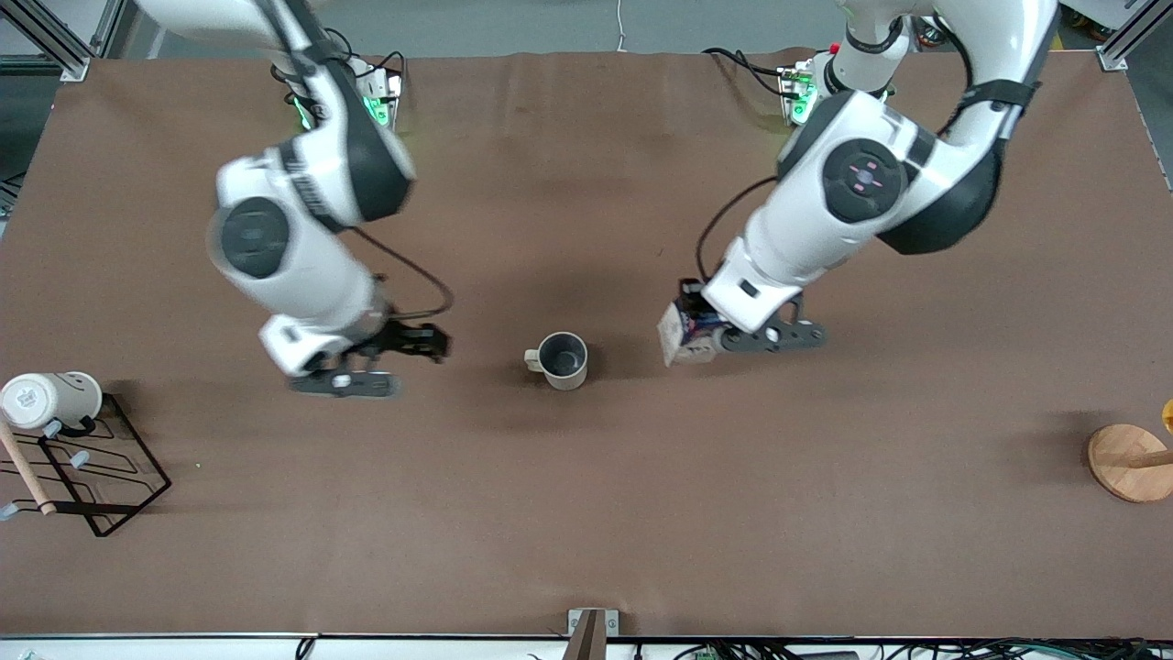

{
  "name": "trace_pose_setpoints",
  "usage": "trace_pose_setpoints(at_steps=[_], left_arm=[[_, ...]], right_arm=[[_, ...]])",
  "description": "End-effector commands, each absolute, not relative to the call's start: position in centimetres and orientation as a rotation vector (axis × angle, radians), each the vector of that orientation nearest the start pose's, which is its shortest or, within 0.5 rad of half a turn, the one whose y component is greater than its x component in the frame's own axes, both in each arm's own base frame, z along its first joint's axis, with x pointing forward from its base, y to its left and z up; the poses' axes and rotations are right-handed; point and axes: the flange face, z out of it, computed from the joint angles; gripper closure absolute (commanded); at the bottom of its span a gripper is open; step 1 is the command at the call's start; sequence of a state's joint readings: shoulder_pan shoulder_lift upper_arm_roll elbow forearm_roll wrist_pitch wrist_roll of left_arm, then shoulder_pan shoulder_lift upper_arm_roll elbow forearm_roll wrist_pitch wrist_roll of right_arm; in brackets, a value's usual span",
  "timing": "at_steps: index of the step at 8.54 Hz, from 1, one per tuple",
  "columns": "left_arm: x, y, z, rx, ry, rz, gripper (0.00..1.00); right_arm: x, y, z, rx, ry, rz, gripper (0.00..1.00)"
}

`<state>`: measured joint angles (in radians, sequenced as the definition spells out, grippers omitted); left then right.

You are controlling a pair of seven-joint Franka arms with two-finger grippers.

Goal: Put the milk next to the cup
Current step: 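Release the mug and withdraw the right gripper while the left gripper lifts milk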

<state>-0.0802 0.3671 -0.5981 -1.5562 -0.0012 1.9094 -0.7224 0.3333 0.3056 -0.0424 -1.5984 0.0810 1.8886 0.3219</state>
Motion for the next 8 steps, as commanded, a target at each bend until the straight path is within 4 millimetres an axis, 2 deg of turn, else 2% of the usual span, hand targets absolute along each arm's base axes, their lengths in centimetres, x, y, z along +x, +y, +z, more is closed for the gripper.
trace_pose_setpoints(at_steps=[1,3,4,5,6,7,8], left_arm=[[48.7,-44.0,47.8,-3.294,-0.121,0.172,0.50],[44.4,-48.9,46.6,-3.259,-0.071,0.158,0.50],[43.1,-50.5,45.2,-3.236,-0.043,0.158,0.50],[43.1,-51.2,44.2,-3.240,-0.030,0.133,0.49],[43.5,-51.6,43.3,-3.240,-0.006,0.091,0.48],[42.8,-52.9,42.0,-3.251,0.044,0.077,0.50],[43.1,-53.3,41.1,-3.268,0.056,0.071,0.50]], right_arm=[[59.2,9.6,50.1,-3.061,0.043,0.105,0.01],[57.4,-2.1,54.1,-3.052,-0.044,0.105,0.01],[56.4,-5.8,56.0,-3.048,-0.066,0.088,0.01],[56.0,-7.6,58.2,-3.053,-0.041,0.080,0.01],[55.9,-8.4,60.6,-3.058,-0.020,0.047,0.01],[55.9,-8.6,63.1,-3.074,-0.017,-0.013,0.01],[55.6,-8.6,65.1,-3.100,-0.026,-0.042,0.01]])
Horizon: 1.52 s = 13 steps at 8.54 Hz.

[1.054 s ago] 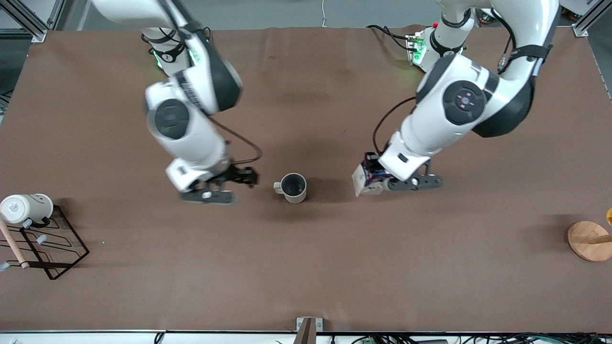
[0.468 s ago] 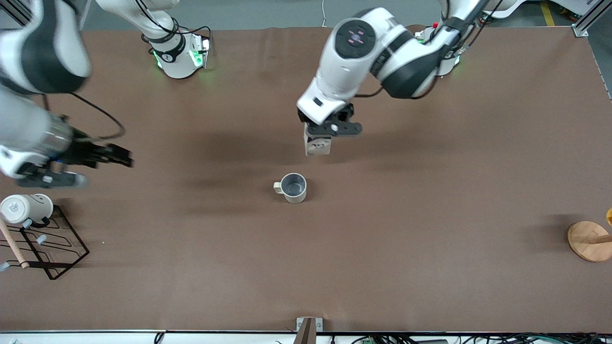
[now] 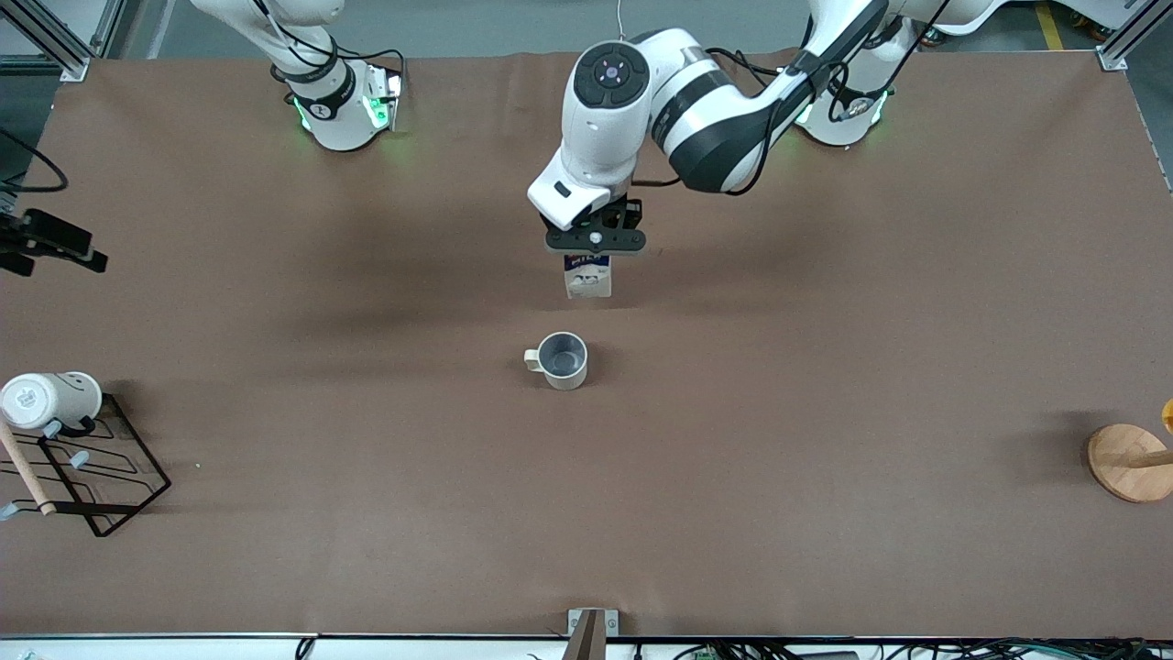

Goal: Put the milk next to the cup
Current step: 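Lower the milk carton beside the mug with the left gripper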

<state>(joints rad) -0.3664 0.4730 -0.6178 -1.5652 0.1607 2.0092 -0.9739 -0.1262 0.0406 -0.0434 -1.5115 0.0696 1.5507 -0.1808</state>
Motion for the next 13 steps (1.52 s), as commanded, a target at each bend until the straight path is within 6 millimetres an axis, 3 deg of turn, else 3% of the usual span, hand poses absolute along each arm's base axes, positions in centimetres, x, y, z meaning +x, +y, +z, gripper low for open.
trace_pose_setpoints(at_steps=[1,2,5,7,12,13], left_arm=[[42.9,-54.1,40.1,-3.265,0.089,0.054,0.50],[43.4,-54.5,39.3,-3.262,0.100,0.050,0.50],[44.4,-54.6,37.1,-3.241,0.122,0.039,0.50],[44.8,-55.1,35.6,-3.271,0.114,0.025,0.50],[44.1,-56.0,32.6,-3.245,0.159,0.039,0.50],[43.8,-56.2,32.5,-3.243,0.174,0.030,0.44]], right_arm=[[55.6,-8.4,66.6,-3.118,-0.035,-0.088,0.01],[55.7,-7.9,67.6,-3.123,-0.045,-0.118,0.01],[55.4,-5.7,67.0,-3.141,-0.104,-0.024,0.00],[55.4,-5.5,66.8,-3.139,-0.109,-0.015,0.00],[55.6,-3.4,66.5,-3.138,-0.104,-0.008,0.00],[55.6,-3.8,66.2,-3.138,-0.078,0.004,0.00]])
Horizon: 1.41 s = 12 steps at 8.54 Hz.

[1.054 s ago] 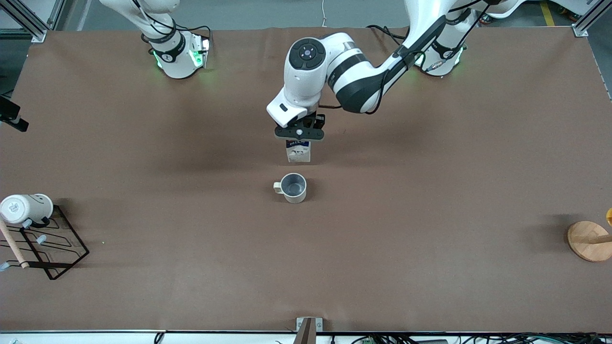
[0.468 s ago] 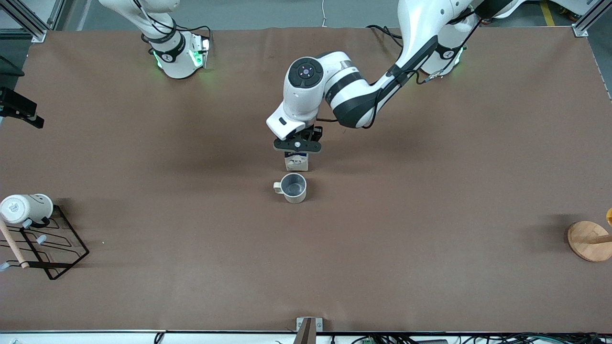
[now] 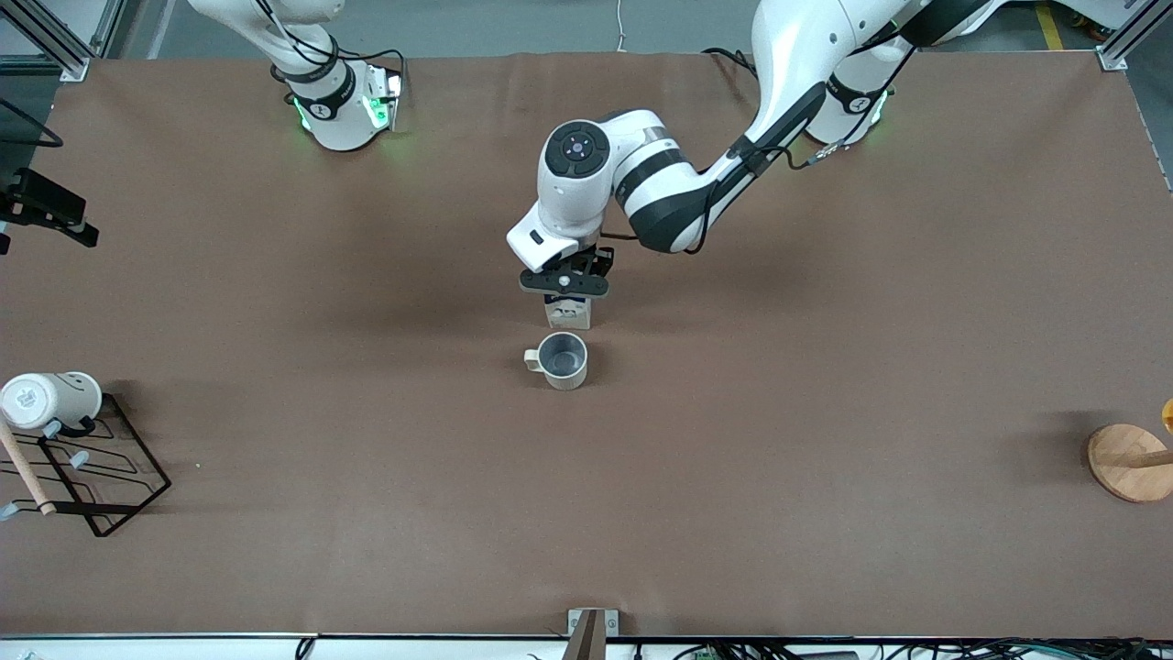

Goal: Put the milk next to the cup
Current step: 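Lower the milk carton beside the mug with the left gripper, then open the left gripper to release the milk carton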

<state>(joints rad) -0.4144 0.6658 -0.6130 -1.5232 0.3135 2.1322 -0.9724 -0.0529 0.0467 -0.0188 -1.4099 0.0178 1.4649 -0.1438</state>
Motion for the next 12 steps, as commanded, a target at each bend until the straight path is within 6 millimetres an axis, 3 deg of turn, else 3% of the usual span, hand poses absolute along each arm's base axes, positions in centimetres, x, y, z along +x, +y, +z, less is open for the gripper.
trace_pose_setpoints(at_steps=[1,2,3,5,6,7,8,9,12], left_arm=[[43.7,-56.3,32.4,-3.240,0.180,0.028,0.22],[43.3,-56.6,32.0,-3.230,0.188,0.023,0.01],[43.6,-56.6,32.6,-3.232,0.120,-0.003,0.01],[44.3,-56.6,37.0,-3.261,0.065,-0.090,0.01],[44.9,-55.6,39.6,-3.257,0.038,-0.132,0.01],[47.3,-53.0,42.9,-3.261,-0.062,-0.211,0.01],[51.5,-48.1,45.6,-3.255,-0.248,-0.274,0.01],[54.5,-43.7,46.8,-3.215,-0.374,-0.291,0.01],[60.2,-31.6,50.6,-3.109,-0.667,-0.345,0.01]], right_arm=[[55.6,-3.9,65.5,-3.137,-0.073,0.026,0.00],[55.5,-3.9,65.6,-3.137,-0.070,0.021,0.00],[55.5,-3.9,65.6,-3.137,-0.073,0.021,0.00],[55.5,-3.7,65.5,-3.137,-0.077,0.026,0.00],[55.5,-3.8,65.5,-3.137,-0.075,0.028,0.00],[55.3,-3.8,65.4,-3.136,-0.075,0.052,0.00],[55.2,-3.8,65.3,-3.136,-0.044,0.072,0.00],[55.2,-3.7,65.3,-3.136,-0.029,0.072,0.00],[55.0,-3.7,65.4,-3.136,-0.029,0.081,0.00]])
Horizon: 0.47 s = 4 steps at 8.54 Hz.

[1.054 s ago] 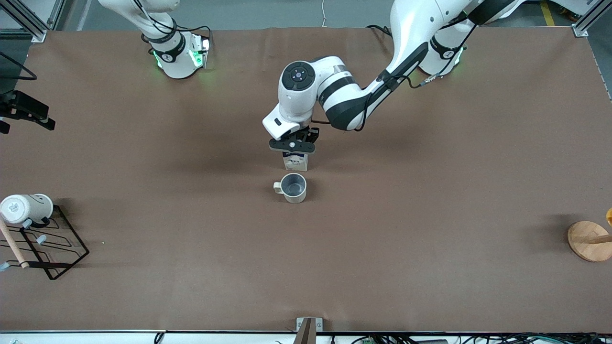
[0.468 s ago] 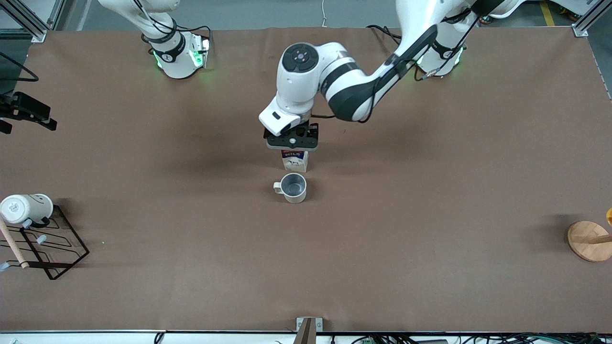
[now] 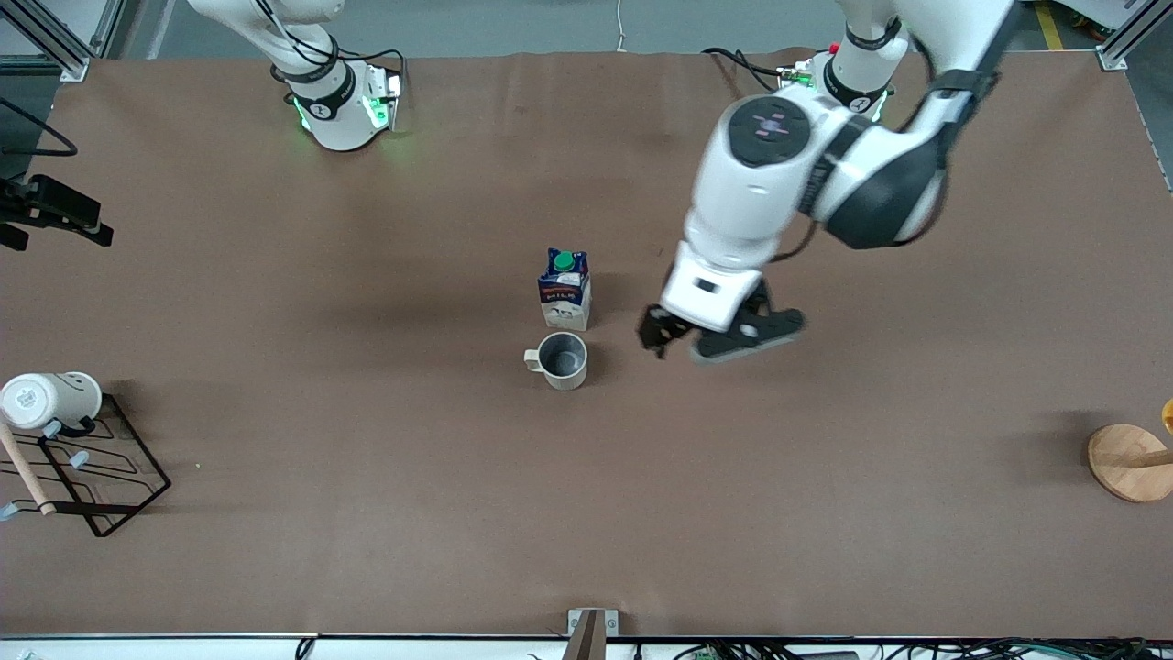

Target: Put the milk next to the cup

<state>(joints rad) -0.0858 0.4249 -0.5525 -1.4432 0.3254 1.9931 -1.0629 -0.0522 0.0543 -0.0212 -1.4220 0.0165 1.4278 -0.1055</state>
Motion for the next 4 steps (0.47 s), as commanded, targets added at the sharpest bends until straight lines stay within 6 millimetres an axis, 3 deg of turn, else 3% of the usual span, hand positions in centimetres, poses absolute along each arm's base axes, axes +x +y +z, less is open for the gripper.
trace_pose_setpoints(at_steps=[1,2,4], left_arm=[[61.2,-28.5,52.1,-3.097,-0.679,-0.372,0.01],[61.4,-26.9,52.9,-3.114,-0.617,-0.331,0.01],[61.8,-17.0,56.8,-3.151,-0.478,-0.220,0.00]], right_arm=[[55.0,-3.7,65.3,-3.136,-0.027,0.084,0.00],[55.0,-3.7,65.2,-3.134,-0.025,0.086,0.00],[54.9,-3.6,65.2,-3.133,-0.015,0.098,0.00]])
